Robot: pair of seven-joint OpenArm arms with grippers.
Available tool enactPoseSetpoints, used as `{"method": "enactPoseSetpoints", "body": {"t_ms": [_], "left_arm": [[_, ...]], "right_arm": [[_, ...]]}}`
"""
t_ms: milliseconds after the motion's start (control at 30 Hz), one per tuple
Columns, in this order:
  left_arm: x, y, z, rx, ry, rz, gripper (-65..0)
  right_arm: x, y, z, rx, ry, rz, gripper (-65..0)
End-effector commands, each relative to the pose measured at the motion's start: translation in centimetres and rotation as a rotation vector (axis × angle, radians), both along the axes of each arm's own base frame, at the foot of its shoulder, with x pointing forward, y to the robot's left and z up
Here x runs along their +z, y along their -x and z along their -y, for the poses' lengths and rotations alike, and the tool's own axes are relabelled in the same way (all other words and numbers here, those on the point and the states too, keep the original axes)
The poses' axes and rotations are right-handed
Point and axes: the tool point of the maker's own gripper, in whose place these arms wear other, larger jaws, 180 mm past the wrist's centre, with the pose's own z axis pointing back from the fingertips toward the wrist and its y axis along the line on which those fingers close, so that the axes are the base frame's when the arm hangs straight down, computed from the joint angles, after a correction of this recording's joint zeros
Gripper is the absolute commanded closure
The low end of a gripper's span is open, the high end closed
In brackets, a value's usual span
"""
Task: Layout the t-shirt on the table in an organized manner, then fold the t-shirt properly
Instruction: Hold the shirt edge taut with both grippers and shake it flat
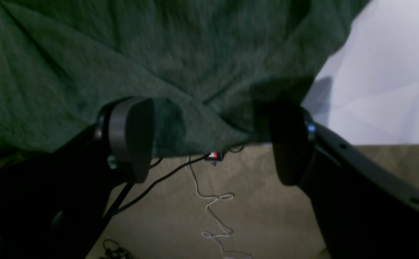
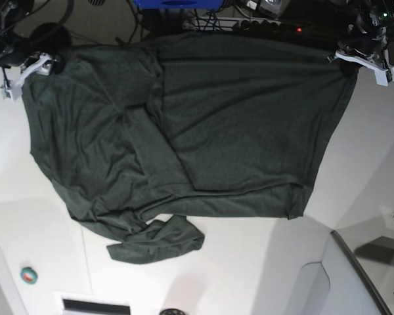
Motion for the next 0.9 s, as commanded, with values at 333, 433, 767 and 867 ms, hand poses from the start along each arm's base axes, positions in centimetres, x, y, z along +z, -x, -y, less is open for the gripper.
{"method": "enactPoseSetpoints", "body": {"t_ms": [333, 433, 767, 867], "left_arm": [[0.7, -0.2, -0.6, -0.004, -0.023, 0.018, 0.0], [0.7, -0.2, -0.6, -0.003, -0.022, 0.017, 0.0], [0.2, 0.1, -0.7, 0.004, -0.014, 0.007, 0.0], [-0.6, 0.7, -0.8, 0.016, -0.001, -0.017, 0.0]], "right_arm": [[2.4, -0.8, 3.6, -0.019, 0.100, 0.056, -47.6], [2.1, -0.6, 5.1, -0.054, 0.101, 0.046, -47.6], [-0.1, 0.3, 4.6, -0.073, 0.029, -0.012, -47.7], [-0.5, 0.3, 4.0, -0.077, 0.013, -0.014, -47.7]]}}
